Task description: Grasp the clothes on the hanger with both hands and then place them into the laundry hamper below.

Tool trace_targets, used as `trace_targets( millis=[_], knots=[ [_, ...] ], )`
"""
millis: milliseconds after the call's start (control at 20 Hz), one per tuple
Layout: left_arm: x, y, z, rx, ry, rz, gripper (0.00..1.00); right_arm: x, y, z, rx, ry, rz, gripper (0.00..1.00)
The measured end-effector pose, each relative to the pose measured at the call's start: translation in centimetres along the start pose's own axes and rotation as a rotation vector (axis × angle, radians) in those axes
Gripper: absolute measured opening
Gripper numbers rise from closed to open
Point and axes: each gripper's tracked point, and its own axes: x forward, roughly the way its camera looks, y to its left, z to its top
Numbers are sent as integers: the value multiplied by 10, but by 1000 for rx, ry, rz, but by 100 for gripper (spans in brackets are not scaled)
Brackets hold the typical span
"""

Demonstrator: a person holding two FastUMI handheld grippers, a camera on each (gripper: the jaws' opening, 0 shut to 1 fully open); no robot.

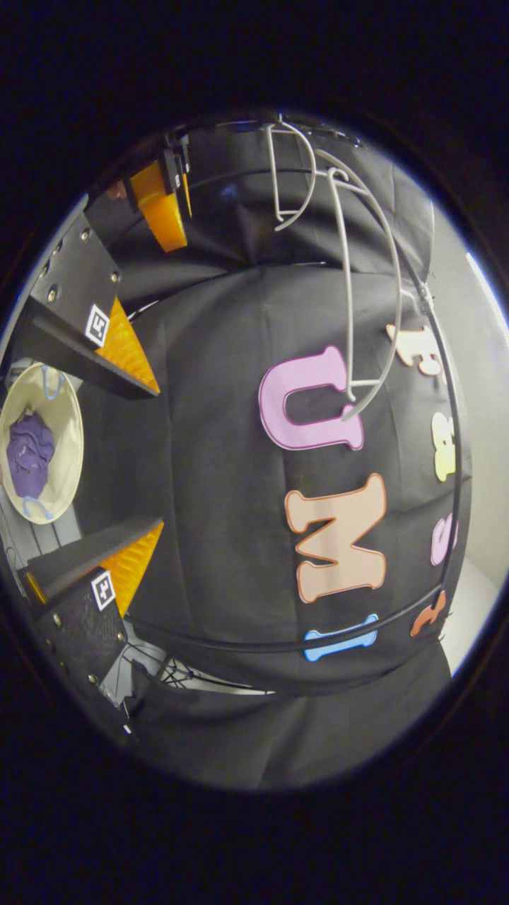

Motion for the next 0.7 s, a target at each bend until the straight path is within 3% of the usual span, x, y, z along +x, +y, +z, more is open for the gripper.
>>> trace_targets(
  millis=[250, 450, 500, 700],
  knots=[
    [-32, -5, 37, 4, -73, -5, 93, -32, 10, 32, -33, -62, 15, 100],
    [-60, -14, 54, -12, -103, -17, 93, -67, 25, 56, -50, -111, 50, 93],
    [-66, -15, 60, -16, -109, -22, 93, -76, 29, 63, -55, -123, 58, 99],
    [-96, -17, 87, -1, -167, -22, 95, -112, 39, 90, -63, -173, 66, 99]
  ],
)
